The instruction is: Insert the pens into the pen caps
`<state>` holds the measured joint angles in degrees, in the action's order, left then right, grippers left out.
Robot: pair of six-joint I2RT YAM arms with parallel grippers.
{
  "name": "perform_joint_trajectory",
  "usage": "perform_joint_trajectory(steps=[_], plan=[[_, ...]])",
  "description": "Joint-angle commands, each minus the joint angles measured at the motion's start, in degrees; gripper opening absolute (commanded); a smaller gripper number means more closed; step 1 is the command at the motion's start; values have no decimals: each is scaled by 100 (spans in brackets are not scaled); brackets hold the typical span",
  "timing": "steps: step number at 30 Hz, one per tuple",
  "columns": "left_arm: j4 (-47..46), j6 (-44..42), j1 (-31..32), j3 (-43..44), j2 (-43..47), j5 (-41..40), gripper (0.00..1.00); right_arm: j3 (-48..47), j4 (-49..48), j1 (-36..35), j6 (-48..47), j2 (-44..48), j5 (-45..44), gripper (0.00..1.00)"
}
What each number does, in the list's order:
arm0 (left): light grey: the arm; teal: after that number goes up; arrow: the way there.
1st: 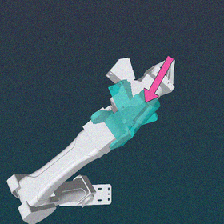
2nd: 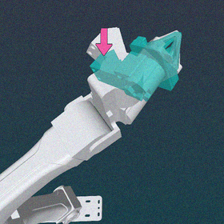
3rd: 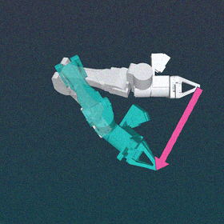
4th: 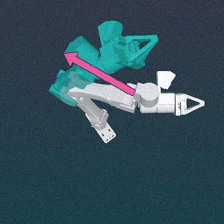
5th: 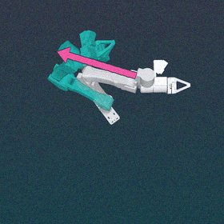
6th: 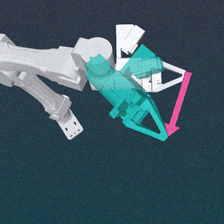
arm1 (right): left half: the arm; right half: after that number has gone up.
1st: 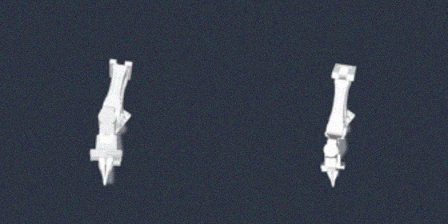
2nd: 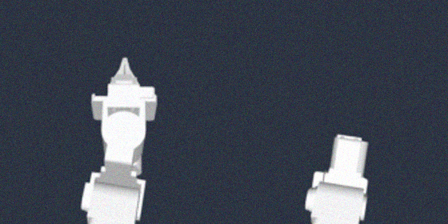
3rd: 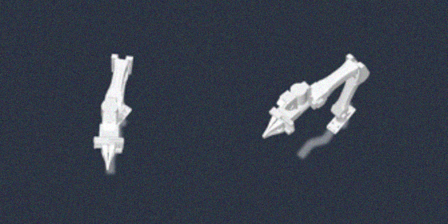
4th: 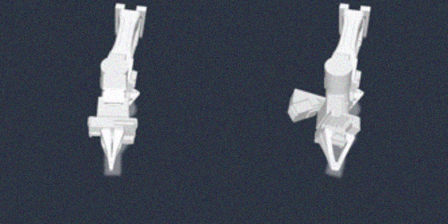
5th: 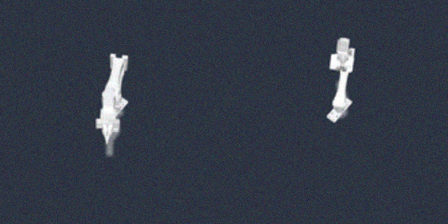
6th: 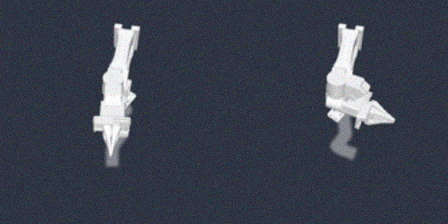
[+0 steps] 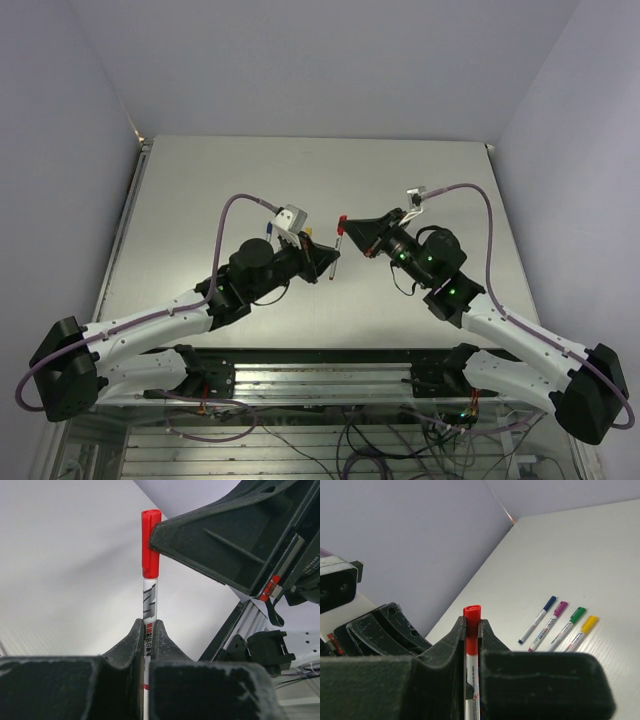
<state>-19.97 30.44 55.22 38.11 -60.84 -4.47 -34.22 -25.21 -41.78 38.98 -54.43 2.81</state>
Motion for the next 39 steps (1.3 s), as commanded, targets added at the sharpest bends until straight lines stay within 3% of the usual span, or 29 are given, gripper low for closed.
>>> perform_joint_trajectory(steps=[1, 9, 16, 21, 24, 31, 39], plan=[[-1586, 51, -420, 247, 175, -443, 7, 315, 1401, -282, 37, -241, 760, 0], [-1489, 94, -535, 318, 57, -286, 7, 235, 1503, -416, -41, -400, 385, 0], [-804, 183, -537, 256, 5, -97, 7, -406, 1545, -409, -321, -582, -705, 2], [484, 245, -537, 249, -219, -147, 7, -1054, 1735, -407, -566, -519, -1643, 33], [1081, 247, -532, 230, -452, -264, 7, -1099, 1600, -402, -679, -206, -2031, 37], [1268, 296, -541, 287, -1251, -553, 7, -1075, 2107, -407, -725, 490, -2827, 37], [1643, 96, -747, 1241, -2932, -767, 7, -977, 3154, -407, -213, 730, -3235, 33]])
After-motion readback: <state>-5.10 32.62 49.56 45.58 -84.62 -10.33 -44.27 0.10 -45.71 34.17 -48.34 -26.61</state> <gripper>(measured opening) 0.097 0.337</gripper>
